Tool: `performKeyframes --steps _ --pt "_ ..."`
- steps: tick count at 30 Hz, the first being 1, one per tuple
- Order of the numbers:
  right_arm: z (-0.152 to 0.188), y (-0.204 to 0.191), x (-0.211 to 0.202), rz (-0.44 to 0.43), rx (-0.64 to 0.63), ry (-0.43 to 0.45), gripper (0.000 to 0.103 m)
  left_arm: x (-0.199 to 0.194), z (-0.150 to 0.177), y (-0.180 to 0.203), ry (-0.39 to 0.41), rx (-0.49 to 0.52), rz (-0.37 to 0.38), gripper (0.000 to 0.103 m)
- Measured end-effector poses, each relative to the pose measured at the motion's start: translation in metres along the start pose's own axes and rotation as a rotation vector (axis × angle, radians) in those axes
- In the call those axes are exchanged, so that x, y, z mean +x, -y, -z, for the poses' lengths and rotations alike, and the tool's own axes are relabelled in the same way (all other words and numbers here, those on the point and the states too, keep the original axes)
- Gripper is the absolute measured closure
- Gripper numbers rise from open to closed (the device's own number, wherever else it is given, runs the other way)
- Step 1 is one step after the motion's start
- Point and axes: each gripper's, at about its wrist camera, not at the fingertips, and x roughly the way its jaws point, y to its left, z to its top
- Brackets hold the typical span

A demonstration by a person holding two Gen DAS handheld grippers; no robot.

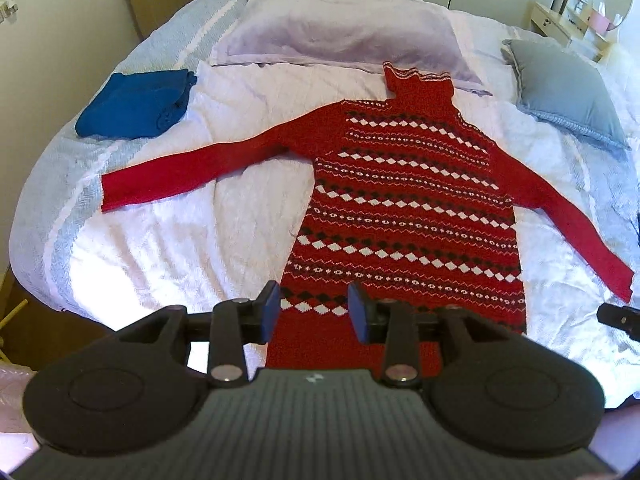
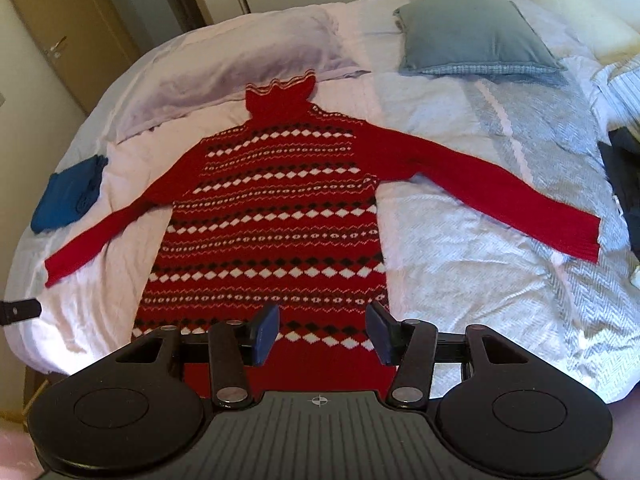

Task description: Fold clothes

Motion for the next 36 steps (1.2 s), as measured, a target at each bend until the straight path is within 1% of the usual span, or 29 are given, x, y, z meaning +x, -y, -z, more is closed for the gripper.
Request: performKeyframes --steps 7,11,14,15,16,19,23,24,27,29,32,34,36 --pt "0.0 0.002 -0.004 0.017 -0.003 -0.013 0.051 -0.001 -0.002 0.001 -0.004 -0.004 0.006 0.068" --pt "0.0 0.006 -0.001 0.027 0.001 -0.02 0.051 0.005 -0.002 0.002 -0.012 -0.008 0.008 0.066" --pt "-0.003 0.009 0.009 0.036 0.012 -0.034 0.051 0.017 -0.003 -0.005 -0.02 -0.031 0.012 0.064" --pt "-0.003 0.009 0.013 0.039 0.016 -0.04 0.051 0.025 -0.004 -0.011 -0.02 -0.063 0.024 0.061" --pt "-0.004 0.01 0.018 0.043 0.021 -0.045 0.051 0.033 -0.004 -0.019 -0.02 -0.097 0.037 0.06" --pt "-0.007 0.012 0.035 0.057 0.034 -0.071 0.051 0.068 -0.004 -0.065 -0.016 -0.325 0.121 0.06" --pt "-0.014 0.009 0.069 0.103 0.043 -0.132 0.051 0.124 -0.004 -0.145 0.006 -0.669 0.148 0.06" --pt "-0.016 0.008 0.077 0.116 0.044 -0.146 0.051 0.137 -0.005 -0.161 0.018 -0.723 0.137 0.06" --pt "-0.024 -0.001 0.109 0.158 0.039 -0.189 0.051 0.179 -0.016 -0.212 0.051 -0.886 0.068 0.06" --pt "-0.031 -0.009 0.131 0.19 0.035 -0.208 0.051 0.209 -0.024 -0.242 0.061 -0.999 0.044 0.06" --pt "-0.042 -0.02 0.164 0.236 0.055 -0.219 0.051 0.25 -0.033 -0.281 0.078 -1.138 0.02 0.06" --pt "-0.049 -0.024 0.19 0.241 0.105 -0.231 0.051 0.276 -0.038 -0.299 0.092 -1.169 -0.009 0.06" --pt "-0.053 -0.027 0.214 0.236 0.16 -0.255 0.051 0.298 -0.043 -0.313 0.086 -1.179 -0.067 0.06"
